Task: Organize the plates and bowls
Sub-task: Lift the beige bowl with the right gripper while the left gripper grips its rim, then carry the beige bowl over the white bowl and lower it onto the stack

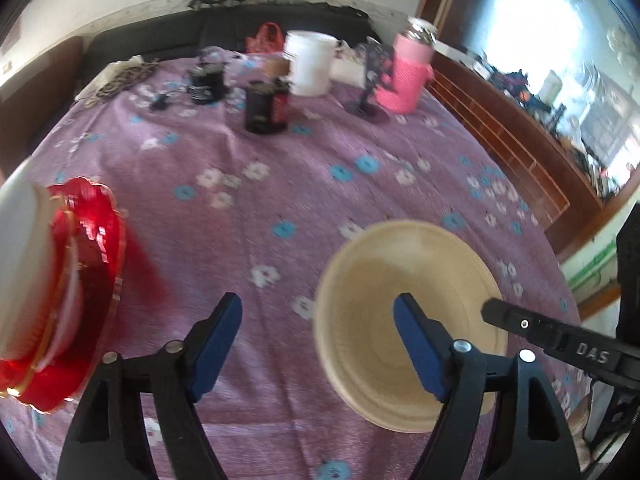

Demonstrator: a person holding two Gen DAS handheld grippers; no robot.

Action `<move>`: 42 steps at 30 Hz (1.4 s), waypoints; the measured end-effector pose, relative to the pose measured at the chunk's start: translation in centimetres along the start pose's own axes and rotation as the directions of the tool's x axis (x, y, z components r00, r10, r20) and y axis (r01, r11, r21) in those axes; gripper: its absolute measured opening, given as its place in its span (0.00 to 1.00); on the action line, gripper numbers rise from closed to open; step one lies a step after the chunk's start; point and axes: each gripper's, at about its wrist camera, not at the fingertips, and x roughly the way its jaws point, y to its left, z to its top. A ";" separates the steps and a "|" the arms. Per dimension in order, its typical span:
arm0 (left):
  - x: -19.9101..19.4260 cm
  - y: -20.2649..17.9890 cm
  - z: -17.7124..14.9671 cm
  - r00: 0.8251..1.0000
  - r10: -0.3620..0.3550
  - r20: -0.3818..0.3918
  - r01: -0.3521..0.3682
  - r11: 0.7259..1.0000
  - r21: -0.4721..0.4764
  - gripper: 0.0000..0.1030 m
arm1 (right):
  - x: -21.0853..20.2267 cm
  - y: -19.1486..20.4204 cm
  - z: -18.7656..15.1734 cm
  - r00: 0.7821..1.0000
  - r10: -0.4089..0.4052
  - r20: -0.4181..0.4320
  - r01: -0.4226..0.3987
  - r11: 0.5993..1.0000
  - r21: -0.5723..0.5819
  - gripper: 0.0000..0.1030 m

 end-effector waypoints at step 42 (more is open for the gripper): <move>-20.4 15.8 -0.8 0.915 0.199 0.350 -0.092 0.950 -0.299 0.15 | -4.1 26.4 -2.3 0.964 0.208 0.164 -0.127 0.906 -0.403 0.15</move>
